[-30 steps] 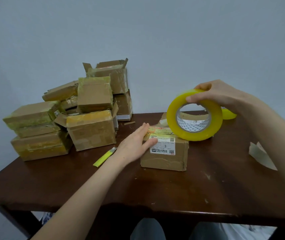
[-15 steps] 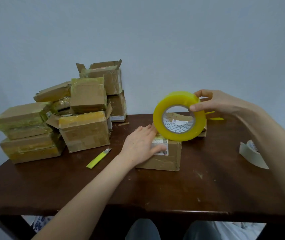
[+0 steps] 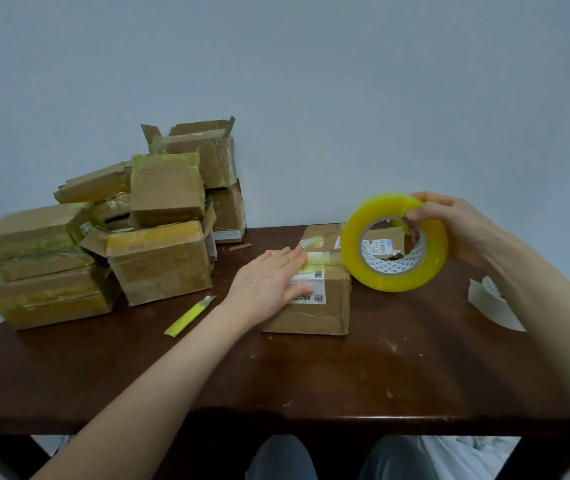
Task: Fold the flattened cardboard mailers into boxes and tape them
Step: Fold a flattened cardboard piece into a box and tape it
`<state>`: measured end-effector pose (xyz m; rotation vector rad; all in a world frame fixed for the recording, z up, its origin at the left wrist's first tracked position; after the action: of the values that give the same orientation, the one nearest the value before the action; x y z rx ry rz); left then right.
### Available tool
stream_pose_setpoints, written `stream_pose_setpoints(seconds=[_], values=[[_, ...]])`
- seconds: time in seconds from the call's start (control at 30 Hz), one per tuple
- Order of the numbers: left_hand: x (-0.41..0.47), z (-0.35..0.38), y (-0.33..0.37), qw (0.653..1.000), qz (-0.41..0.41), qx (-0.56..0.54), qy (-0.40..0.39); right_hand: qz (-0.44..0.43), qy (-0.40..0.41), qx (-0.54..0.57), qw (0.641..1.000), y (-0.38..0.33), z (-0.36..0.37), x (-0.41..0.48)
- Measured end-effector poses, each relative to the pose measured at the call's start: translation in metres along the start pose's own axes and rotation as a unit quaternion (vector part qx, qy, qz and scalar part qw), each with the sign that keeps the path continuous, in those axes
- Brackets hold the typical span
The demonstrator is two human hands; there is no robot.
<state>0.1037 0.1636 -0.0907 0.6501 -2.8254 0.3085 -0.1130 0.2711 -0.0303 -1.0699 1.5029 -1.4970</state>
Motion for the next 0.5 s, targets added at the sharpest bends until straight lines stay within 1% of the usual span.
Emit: stream_pose_setpoints(seconds=[0.13,0.37,0.5], values=[[-0.002,0.0,-0.006,1.0,-0.007,-0.008,-0.011,0.01,-0.005,-0.003,1.0,0.007,-0.004,0.003],[-0.001,0.003,0.0,1.0,0.007,0.002,-0.023,0.025,-0.033,0.048,0.998,0.028,-0.007,-0.001],[0.001,-0.004,0.005,0.999,-0.023,0.013,-0.045,0.022,-0.043,0.055,0.997,0.036,-0.009,-0.002]])
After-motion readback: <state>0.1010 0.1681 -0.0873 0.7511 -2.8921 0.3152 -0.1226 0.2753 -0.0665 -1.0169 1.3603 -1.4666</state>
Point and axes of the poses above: each hand's wrist, its own x-axis towards the middle knuckle, its own z-axis out of the palm, y = z × x, the point moved 8 cm from there along x, towards the middle knuckle, and after that the axes turned 6 degrees about z, right-handed, at the moved point
